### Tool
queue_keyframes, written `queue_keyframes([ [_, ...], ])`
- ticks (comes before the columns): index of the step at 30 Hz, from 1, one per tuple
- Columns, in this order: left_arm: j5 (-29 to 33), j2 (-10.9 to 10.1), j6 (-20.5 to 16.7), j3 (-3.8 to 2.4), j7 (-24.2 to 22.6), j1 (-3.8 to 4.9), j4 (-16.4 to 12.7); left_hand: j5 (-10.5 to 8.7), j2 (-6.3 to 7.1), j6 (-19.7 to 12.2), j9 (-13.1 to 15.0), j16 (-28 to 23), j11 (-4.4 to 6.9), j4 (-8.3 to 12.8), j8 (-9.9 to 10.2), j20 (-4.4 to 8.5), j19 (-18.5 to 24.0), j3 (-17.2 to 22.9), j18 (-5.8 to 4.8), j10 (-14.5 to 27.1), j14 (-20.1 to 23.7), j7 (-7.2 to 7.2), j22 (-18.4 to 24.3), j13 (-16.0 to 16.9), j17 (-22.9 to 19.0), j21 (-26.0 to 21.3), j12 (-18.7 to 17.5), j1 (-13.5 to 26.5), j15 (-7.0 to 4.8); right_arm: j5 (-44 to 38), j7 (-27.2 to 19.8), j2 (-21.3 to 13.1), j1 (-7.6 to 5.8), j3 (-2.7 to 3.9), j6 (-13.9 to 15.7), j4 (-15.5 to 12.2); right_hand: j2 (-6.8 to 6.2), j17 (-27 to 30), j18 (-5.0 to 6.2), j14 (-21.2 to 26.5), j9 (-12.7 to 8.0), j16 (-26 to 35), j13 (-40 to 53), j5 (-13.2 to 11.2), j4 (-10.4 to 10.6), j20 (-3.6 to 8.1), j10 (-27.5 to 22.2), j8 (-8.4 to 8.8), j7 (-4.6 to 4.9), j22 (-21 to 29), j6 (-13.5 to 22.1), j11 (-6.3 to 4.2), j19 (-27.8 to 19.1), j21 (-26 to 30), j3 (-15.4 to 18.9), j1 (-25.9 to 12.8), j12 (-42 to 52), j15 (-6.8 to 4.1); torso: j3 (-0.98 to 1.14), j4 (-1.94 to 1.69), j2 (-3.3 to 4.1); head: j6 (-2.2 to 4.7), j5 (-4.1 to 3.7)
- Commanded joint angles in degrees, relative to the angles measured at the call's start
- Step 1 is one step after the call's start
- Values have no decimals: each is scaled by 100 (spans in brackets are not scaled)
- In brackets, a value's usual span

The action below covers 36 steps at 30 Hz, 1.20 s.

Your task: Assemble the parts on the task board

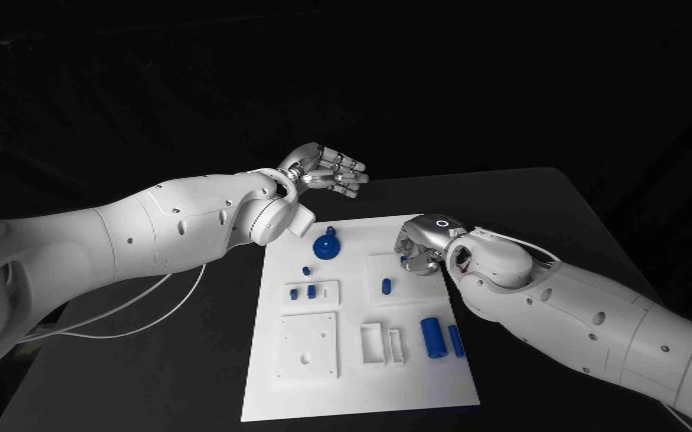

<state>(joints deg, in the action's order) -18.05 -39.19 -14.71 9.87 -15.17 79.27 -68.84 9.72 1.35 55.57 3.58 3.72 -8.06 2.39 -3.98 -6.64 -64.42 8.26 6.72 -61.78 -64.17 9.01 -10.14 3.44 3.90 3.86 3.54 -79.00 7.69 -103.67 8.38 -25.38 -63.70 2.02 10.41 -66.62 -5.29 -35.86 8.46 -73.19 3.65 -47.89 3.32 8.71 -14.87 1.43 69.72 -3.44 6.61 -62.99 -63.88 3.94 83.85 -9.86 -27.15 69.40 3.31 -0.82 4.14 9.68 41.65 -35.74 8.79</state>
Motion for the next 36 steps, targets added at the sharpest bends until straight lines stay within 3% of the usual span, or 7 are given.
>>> queue_keyframes([
  [1,90,13,39,-5,-65,4,-12,-22,-31,9,-4,-23,-23,7,14,-4,-45,-16,34,18,3,17,11,-6,0,22,-20,-28,-5,-118,82,12,43,-28,-86,26,45,-16,78,-28,5,-13,10,-43,20,62,74,-16,-20,-31,-86,-8,-6,-58,-102,-22,7,-29,-8,10,4,-27,28],
  [6,104,20,50,-5,-37,4,-6,-40,-37,-3,-4,-25,-34,-5,15,-5,-53,-22,32,27,-4,25,26,-6,0,23,-21,-9,-4,-117,83,23,62,-33,-155,28,143,-39,49,-66,18,-17,16,-135,51,110,344,-34,-91,-90,-367,-100,0,-120,-290,0,14,-87,-4,8,8,-49,67],
  [12,110,16,66,-6,-22,4,-3,-34,-44,6,-1,-24,-31,0,7,-3,-57,-19,33,22,-10,23,36,-5,1,24,-20,-18,-7,-175,83,21,72,-36,-265,-4,220,-81,-23,-150,50,-38,23,-56,22,195,655,-35,-168,-150,-712,-206,48,-197,-238,85,15,-165,-4,5,7,-81,89],
  [23,112,9,106,-6,5,4,1,-31,-44,2,-1,-24,-33,7,8,2,-68,-22,31,27,-26,25,58,-6,3,27,-20,-19,-11,-335,132,13,76,-50,-299,-23,222,-426,-60,-172,41,-61,23,29,-108,267,816,-22,-198,-451,-889,-244,-11,-430,-523,100,13,-209,5,11,12,-103,126],
  [30,112,7,117,-5,21,4,7,-24,-52,-5,-1,-24,-36,11,8,3,-71,-22,29,37,-23,27,79,-6,2,26,-20,-15,-11,-400,176,6,77,-54,-116,-19,220,-503,-33,-187,39,-6,24,-240,-111,262,817,-22,-197,-528,-888,-236,-44,-471,-697,179,13,-207,8,14,19,-112,148],
  [31,112,8,118,-5,24,4,8,-24,-52,-5,-1,-24,-36,11,8,3,-71,-22,29,37,-23,27,79,-6,2,26,-20,-15,-11,-409,184,1,78,-54,-72,-22,261,-510,-25,-187,37,-1,21,-549,-124,270,815,-21,-201,-535,-884,-238,-42,-475,-748,244,12,-215,9,13,17,-114,150],
  [36,114,10,128,-5,30,3,22,-20,-64,-11,-1,-24,-39,10,8,3,-74,-19,29,46,-21,30,88,-5,2,28,-20,-11,-10,-422,191,-30,83,-54,109,-43,248,-548,-26,-207,32,20,20,-596,-96,283,826,-24,-202,-568,-889,-239,-33,-492,-789,297,13,-218,10,12,18,-103,158],
])
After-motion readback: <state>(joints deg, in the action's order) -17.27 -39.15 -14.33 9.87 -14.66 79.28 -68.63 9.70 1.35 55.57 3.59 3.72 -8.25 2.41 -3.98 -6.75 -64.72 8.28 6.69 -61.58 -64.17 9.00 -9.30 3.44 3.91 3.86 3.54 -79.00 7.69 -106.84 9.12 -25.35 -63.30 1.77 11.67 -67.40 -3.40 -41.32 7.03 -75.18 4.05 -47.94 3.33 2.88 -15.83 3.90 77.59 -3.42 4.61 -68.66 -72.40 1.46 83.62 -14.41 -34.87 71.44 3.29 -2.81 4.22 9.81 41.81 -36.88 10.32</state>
